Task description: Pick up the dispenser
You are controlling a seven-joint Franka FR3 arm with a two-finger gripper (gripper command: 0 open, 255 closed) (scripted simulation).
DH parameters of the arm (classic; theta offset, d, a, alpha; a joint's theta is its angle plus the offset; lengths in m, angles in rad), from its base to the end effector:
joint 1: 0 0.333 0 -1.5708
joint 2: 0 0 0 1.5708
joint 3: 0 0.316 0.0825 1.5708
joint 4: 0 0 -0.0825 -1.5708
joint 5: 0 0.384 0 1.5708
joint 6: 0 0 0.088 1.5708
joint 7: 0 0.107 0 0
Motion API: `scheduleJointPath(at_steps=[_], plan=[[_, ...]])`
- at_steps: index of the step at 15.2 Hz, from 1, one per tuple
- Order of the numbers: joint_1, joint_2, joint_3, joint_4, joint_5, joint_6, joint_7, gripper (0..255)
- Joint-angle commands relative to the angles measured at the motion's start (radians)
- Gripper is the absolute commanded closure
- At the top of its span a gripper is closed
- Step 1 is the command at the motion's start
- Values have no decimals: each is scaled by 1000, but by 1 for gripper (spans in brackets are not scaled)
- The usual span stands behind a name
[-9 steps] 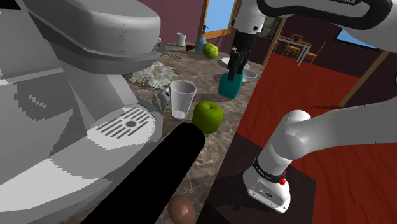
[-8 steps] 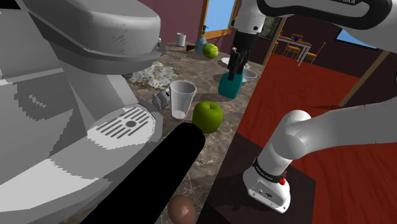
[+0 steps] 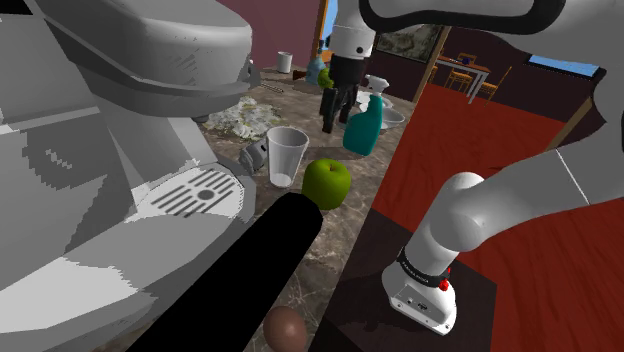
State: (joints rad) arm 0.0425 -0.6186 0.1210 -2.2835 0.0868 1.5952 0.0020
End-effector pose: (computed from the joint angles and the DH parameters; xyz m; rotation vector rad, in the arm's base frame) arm 0.3481 0.0754 0.5694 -3.1213 -0.2054 0.1156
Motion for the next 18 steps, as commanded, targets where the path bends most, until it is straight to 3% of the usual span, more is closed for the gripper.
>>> scheduleJointPath(at_steps=[1,12,18], plan=[[10,68,24,28,18,41,20,0],[64,429,146,254,57,178,131,0],[67,445,151,202,58,247,129,0]])
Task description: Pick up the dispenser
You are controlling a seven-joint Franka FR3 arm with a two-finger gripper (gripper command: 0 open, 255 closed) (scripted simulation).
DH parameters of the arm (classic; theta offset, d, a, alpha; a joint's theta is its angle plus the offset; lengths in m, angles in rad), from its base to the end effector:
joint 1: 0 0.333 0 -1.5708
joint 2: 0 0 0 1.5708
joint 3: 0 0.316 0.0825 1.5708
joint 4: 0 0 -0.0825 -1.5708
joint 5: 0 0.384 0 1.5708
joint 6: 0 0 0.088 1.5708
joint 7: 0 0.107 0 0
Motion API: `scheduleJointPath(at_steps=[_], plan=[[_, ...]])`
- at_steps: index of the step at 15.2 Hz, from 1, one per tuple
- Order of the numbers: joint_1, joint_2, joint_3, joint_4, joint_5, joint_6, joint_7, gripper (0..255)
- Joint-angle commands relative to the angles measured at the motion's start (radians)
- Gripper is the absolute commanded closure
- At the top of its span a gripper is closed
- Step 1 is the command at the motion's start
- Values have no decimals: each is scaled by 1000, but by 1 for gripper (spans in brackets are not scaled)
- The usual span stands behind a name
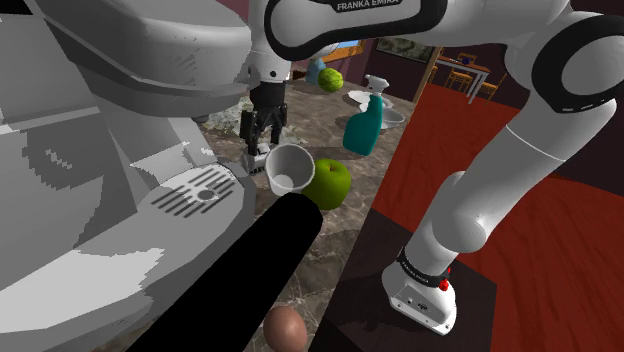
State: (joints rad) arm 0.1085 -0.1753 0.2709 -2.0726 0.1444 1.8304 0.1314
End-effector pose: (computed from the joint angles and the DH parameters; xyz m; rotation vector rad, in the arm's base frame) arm 0.4565 0.2007 0.4978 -3.0525 -0.3065 0.1423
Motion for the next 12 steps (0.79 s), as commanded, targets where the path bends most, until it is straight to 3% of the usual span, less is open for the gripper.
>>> scheduleJointPath(at_steps=[1,4,5,12], plan=[[1,4,2,-20,0,25,-1,0],[1,8,4,-37,1,46,-2,0],[1,8,4,-38,1,46,-2,255],[1,8,4,-37,1,45,-1,255]])
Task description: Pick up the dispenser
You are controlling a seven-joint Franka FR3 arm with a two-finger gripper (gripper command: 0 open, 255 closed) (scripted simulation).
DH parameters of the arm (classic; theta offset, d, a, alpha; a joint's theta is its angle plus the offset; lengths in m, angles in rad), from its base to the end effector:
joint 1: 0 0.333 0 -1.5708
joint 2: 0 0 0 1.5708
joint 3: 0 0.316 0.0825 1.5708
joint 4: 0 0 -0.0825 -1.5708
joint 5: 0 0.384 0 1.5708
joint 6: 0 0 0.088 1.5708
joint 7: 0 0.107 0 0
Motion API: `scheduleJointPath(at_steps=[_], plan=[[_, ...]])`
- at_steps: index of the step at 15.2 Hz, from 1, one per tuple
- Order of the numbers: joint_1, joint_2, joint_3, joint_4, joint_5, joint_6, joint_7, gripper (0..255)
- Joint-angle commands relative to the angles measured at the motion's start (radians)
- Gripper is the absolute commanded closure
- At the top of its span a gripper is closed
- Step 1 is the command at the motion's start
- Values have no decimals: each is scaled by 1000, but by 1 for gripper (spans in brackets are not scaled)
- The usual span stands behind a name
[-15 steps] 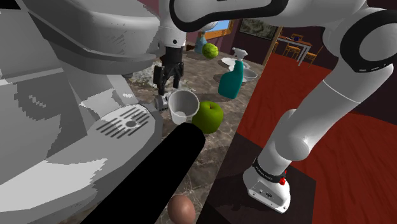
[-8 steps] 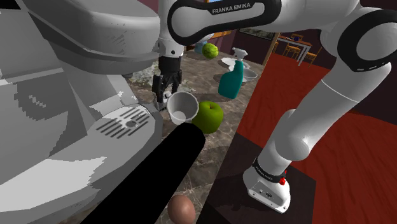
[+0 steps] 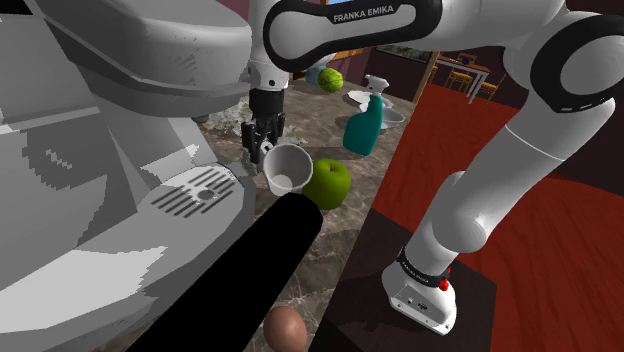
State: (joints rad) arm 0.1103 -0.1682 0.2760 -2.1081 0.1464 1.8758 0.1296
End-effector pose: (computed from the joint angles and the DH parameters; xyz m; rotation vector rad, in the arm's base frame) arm 0.4558 0.2027 0.4813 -3.0509 -0.3100 0.1385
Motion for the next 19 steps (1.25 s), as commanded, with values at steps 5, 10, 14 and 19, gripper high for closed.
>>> scheduleJointPath(at_steps=[5,10,14,19], plan=[[-2,-6,-3,31,-2,-40,2,255],[-4,-14,-7,91,-3,-106,7,255],[-5,-16,-9,142,-4,-160,11,255],[-6,-16,-10,185,-5,-202,15,255]])
